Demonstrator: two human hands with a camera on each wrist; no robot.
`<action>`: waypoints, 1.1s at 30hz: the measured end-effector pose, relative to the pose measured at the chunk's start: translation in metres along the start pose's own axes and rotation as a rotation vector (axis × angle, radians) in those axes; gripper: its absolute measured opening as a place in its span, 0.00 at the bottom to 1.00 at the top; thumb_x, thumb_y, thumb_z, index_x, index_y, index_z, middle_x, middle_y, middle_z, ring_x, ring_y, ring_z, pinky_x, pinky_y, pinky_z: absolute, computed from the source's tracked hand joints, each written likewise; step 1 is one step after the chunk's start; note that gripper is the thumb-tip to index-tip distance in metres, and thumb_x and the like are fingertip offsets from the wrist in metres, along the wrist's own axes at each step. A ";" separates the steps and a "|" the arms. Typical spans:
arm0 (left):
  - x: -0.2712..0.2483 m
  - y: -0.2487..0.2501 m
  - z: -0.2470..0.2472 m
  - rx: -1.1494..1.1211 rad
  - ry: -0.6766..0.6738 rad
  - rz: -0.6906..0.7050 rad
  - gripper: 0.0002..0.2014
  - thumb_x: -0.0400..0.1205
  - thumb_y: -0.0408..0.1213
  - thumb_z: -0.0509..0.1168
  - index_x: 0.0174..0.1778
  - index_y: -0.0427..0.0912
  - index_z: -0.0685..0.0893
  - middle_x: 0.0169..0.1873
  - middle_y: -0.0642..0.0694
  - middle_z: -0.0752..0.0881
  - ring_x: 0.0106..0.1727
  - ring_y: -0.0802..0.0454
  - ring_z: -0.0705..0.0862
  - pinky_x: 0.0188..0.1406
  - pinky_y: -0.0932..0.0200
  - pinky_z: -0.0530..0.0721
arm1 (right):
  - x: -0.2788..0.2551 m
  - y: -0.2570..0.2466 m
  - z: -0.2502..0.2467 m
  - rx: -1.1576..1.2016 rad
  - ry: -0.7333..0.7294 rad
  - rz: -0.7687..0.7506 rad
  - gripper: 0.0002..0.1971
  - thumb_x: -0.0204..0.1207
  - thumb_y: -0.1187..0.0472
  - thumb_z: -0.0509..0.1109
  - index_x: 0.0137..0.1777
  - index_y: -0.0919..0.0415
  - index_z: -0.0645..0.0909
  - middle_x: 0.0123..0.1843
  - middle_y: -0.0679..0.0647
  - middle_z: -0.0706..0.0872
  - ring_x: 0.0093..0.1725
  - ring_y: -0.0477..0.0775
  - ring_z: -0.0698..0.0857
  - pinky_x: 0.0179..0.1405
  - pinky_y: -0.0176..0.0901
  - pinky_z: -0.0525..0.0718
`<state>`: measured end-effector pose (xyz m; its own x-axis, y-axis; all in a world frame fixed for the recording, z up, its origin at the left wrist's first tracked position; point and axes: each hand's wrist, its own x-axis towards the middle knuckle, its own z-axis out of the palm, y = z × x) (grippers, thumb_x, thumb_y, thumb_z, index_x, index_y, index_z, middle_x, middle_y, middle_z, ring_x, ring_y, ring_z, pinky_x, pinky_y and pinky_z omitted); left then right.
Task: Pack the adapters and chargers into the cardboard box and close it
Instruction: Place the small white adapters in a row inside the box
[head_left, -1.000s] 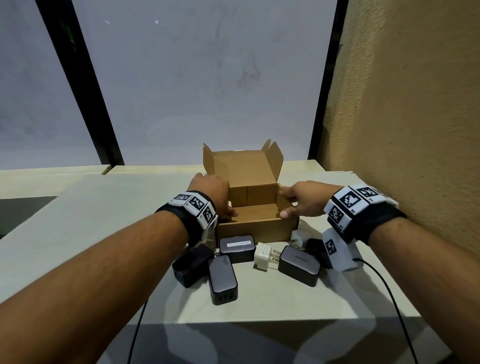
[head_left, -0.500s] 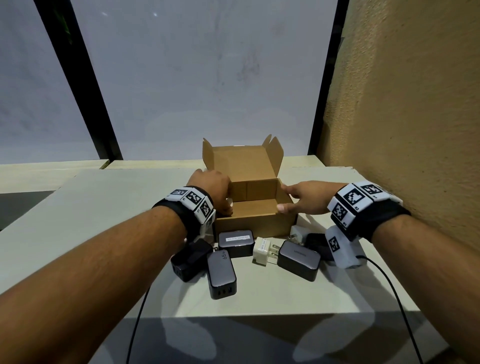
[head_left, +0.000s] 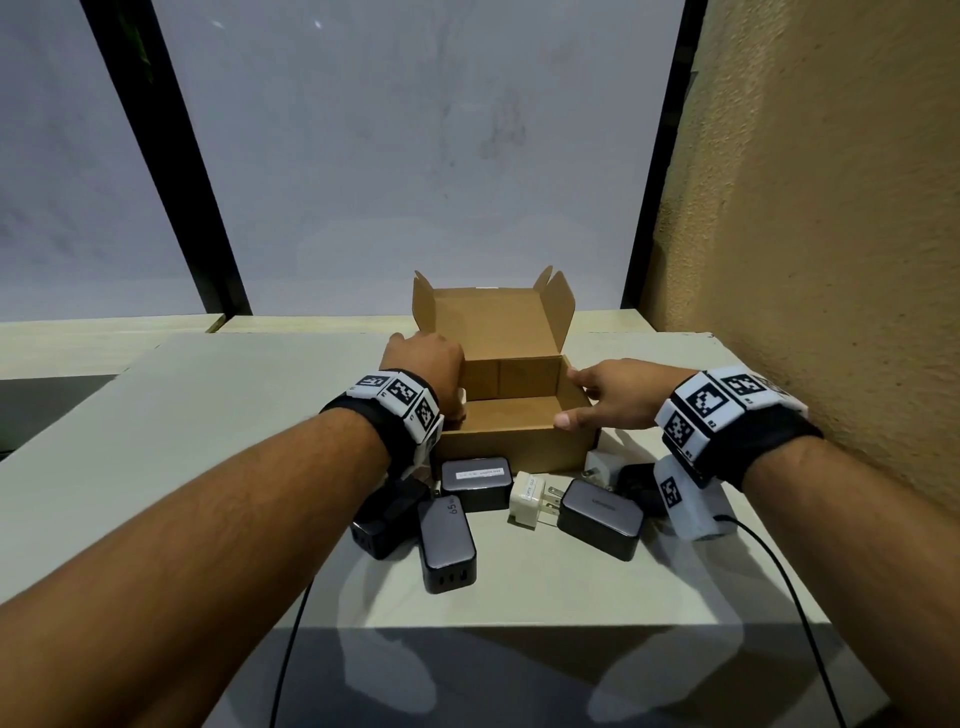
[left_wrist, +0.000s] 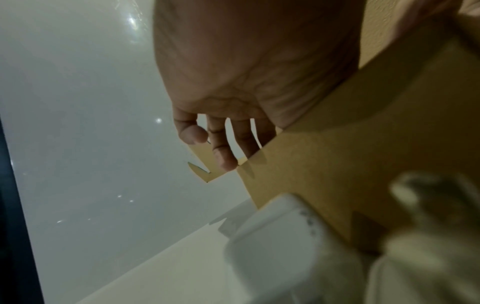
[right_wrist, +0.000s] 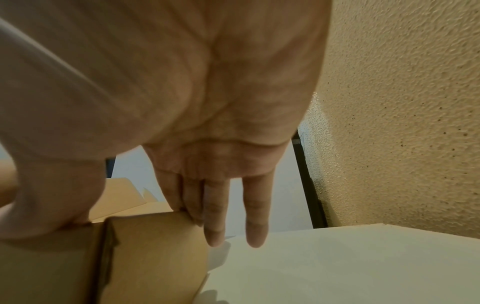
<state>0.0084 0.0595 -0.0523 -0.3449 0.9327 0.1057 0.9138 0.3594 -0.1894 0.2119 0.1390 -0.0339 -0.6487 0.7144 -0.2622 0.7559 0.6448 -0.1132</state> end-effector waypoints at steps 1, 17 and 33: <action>0.000 0.000 0.000 -0.006 0.003 0.001 0.13 0.73 0.52 0.71 0.41 0.47 0.82 0.36 0.48 0.82 0.42 0.46 0.79 0.55 0.47 0.75 | 0.000 0.000 0.000 -0.001 0.002 0.001 0.44 0.74 0.33 0.63 0.84 0.58 0.56 0.80 0.57 0.71 0.76 0.59 0.73 0.75 0.54 0.71; -0.058 -0.072 -0.015 -0.346 -0.059 0.125 0.16 0.79 0.50 0.68 0.61 0.49 0.86 0.54 0.52 0.88 0.51 0.55 0.84 0.55 0.59 0.80 | -0.010 -0.007 0.004 0.007 0.013 0.022 0.39 0.78 0.36 0.59 0.83 0.57 0.57 0.78 0.58 0.74 0.74 0.61 0.75 0.74 0.54 0.72; -0.052 -0.062 0.006 -0.206 -0.281 0.057 0.30 0.79 0.62 0.62 0.74 0.52 0.75 0.67 0.50 0.83 0.67 0.48 0.81 0.69 0.47 0.78 | -0.008 -0.017 -0.001 -0.082 -0.001 0.088 0.36 0.78 0.37 0.61 0.80 0.58 0.65 0.73 0.57 0.79 0.70 0.59 0.78 0.70 0.51 0.74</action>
<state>-0.0320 -0.0109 -0.0519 -0.3111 0.9336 -0.1777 0.9476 0.3189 0.0166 0.2039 0.1226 -0.0288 -0.5802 0.7690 -0.2683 0.8001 0.5997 -0.0115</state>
